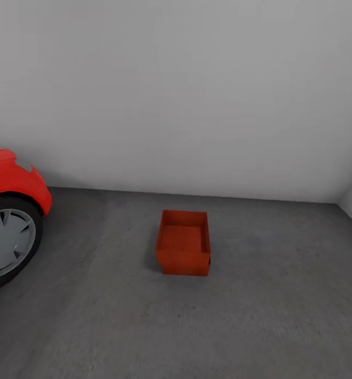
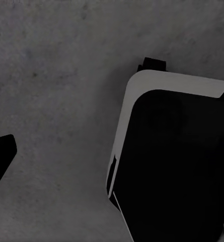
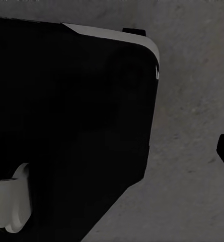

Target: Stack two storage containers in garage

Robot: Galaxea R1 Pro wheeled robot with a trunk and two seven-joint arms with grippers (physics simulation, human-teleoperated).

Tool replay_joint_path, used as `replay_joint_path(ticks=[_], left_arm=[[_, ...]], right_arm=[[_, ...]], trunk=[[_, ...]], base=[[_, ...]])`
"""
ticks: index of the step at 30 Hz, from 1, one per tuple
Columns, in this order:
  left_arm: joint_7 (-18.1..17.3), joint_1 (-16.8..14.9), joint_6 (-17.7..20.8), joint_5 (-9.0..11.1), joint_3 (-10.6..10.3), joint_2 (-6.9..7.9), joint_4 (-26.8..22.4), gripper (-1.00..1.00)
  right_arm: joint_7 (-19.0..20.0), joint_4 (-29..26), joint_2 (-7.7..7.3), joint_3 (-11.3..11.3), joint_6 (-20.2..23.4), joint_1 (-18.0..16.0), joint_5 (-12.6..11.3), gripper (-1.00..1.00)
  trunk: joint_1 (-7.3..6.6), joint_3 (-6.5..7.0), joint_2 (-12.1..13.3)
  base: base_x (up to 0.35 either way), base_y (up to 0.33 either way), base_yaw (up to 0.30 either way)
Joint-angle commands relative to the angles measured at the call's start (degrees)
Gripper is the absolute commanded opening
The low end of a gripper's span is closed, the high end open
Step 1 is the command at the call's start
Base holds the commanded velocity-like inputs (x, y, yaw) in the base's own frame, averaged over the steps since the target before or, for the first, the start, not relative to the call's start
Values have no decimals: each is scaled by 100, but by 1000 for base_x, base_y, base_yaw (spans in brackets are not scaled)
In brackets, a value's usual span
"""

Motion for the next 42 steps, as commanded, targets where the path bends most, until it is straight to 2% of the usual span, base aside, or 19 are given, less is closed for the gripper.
replay_joint_path(ticks=[1,18,42], left_arm=[[7,-3,-7,33,6,0,1,100],[7,-1,-7,32,6,0,1,100],[7,-5,-7,33,6,0,1,100]], right_arm=[[-35,19,4,0,-33,0,49,100],[-40,18,7,0,-151,234,54,100],[-51,19,7,-1,-164,265,62,100]], trunk=[[1,3,-5],[1,85,-5],[1,299,-5]], base=[[0,0,9],[0,0,-40],[0,0,-33]])
